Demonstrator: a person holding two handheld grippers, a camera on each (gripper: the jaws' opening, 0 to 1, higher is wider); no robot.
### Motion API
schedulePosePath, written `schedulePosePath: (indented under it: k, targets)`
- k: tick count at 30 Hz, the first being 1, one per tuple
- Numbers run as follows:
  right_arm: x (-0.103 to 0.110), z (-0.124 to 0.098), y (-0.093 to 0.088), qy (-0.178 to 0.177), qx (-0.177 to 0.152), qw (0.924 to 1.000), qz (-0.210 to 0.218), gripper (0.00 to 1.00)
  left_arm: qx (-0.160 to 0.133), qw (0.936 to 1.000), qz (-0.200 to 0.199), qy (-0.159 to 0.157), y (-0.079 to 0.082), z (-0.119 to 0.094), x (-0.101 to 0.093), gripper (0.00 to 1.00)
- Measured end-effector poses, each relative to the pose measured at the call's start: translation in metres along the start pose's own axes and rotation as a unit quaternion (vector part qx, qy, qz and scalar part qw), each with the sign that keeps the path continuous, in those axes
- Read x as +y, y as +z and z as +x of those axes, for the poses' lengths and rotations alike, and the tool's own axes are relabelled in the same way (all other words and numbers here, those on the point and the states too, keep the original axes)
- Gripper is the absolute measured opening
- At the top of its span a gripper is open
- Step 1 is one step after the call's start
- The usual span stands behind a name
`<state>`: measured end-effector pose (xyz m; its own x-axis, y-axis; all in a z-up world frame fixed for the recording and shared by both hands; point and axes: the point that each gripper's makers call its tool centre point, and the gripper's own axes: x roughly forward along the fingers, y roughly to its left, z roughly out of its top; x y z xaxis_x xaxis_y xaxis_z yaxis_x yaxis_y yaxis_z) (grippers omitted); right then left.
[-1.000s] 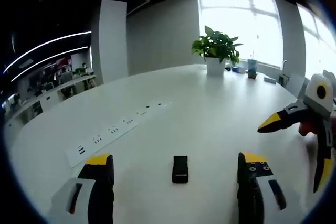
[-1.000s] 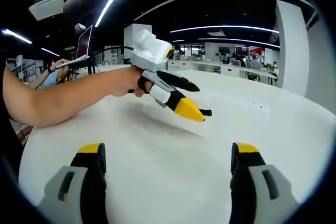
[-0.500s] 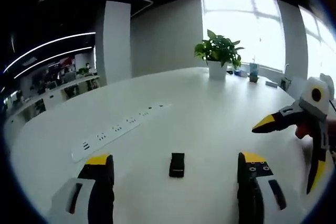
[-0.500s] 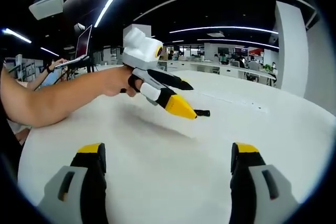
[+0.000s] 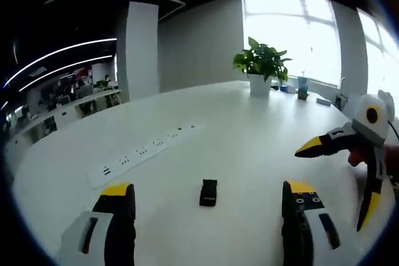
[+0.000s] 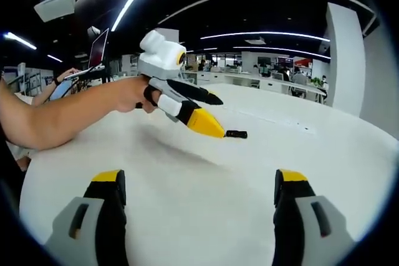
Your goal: Snap the two parts of the plastic buckle together until the buckle closes and remains connected.
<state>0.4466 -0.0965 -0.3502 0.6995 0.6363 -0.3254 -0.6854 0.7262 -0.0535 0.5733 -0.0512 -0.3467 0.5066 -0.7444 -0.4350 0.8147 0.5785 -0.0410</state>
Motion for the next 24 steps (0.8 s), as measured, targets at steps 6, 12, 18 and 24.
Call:
schedulePosePath:
  k: [6, 12, 18, 24]
  targets:
    - [0.0007, -0.0008, -0.0005, 0.0, 0.0, 1.0, 0.0, 1.0, -0.002, 1.0, -0.002, 0.002, 0.0023, -0.0039, -0.0004, 0.99]
    - [0.0011, -0.0014, -0.001, 0.001, 0.001, 1.0, 0.0, 1.0, 0.006, 1.0, -0.002, 0.004, -0.0041, -0.0058, -0.0009, 0.99]
    - [0.0002, 0.0, -0.0017, 0.001, 0.003, 1.0, -0.002, 1.0, 0.008, 1.0, 0.001, 0.003, -0.0052, -0.0059, -0.0018, 0.99]
    - [0.0006, 0.0002, -0.0019, 0.0, 0.004, 1.0, -0.003, 1.0, 0.009, 0.9999, 0.002, 0.007, -0.0047, -0.0086, -0.003, 0.99]
